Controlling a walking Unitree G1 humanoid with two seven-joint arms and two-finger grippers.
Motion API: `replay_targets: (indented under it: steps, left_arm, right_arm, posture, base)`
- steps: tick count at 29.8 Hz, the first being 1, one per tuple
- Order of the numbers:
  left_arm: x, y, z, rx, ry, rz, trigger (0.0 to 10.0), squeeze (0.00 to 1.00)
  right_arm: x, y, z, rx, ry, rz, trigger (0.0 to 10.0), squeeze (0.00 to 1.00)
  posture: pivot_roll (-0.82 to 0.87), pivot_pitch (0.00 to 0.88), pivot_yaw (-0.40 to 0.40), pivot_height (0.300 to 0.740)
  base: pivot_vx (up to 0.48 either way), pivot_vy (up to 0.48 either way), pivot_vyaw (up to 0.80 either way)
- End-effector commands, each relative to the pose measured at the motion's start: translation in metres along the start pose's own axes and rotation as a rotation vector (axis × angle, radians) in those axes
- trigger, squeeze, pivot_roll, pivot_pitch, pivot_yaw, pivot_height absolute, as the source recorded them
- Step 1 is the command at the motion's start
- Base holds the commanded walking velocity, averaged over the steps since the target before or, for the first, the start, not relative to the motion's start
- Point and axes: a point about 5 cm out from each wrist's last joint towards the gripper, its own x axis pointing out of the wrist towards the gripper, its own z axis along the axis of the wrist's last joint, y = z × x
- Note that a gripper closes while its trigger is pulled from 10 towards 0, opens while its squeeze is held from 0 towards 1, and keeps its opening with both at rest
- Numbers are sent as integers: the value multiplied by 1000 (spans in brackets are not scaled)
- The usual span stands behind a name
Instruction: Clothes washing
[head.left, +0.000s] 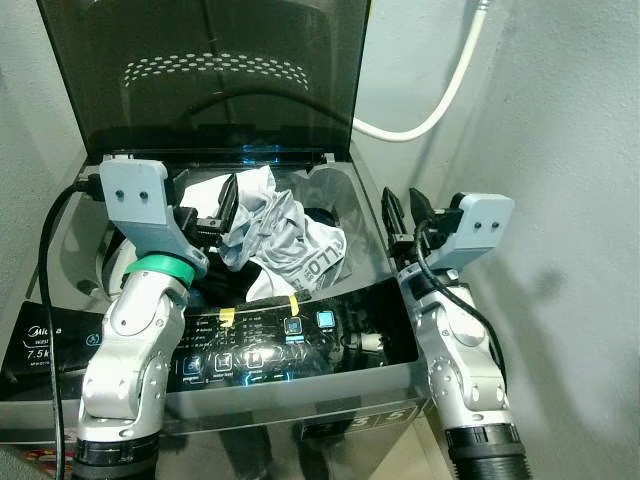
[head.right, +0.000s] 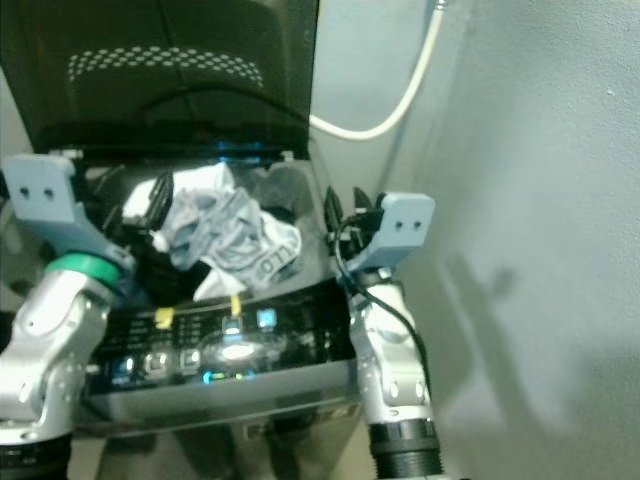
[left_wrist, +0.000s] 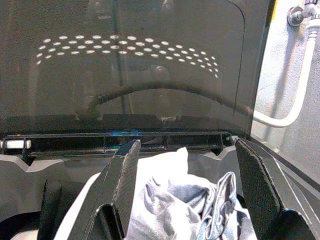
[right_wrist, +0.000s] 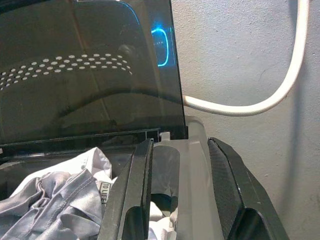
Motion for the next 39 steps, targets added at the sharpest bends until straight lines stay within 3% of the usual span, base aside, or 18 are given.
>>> replay_targets:
  steps: [1, 39]
  left_arm:
    - [0, 0, -4, 11, 22, -3, 10000, 0]
    - [1, 0, -7, 20, 27, 0, 10000, 0]
  right_arm:
    - [-2, -1, -2, -4, 5, 1, 10000, 0]
    - [-1, -1, -2, -8, 8, 9, 10000, 0]
  posture:
    - [38, 23, 15, 740]
    - [27, 27, 7, 740]
  base:
    - [0, 0, 0]
    - [0, 0, 0]
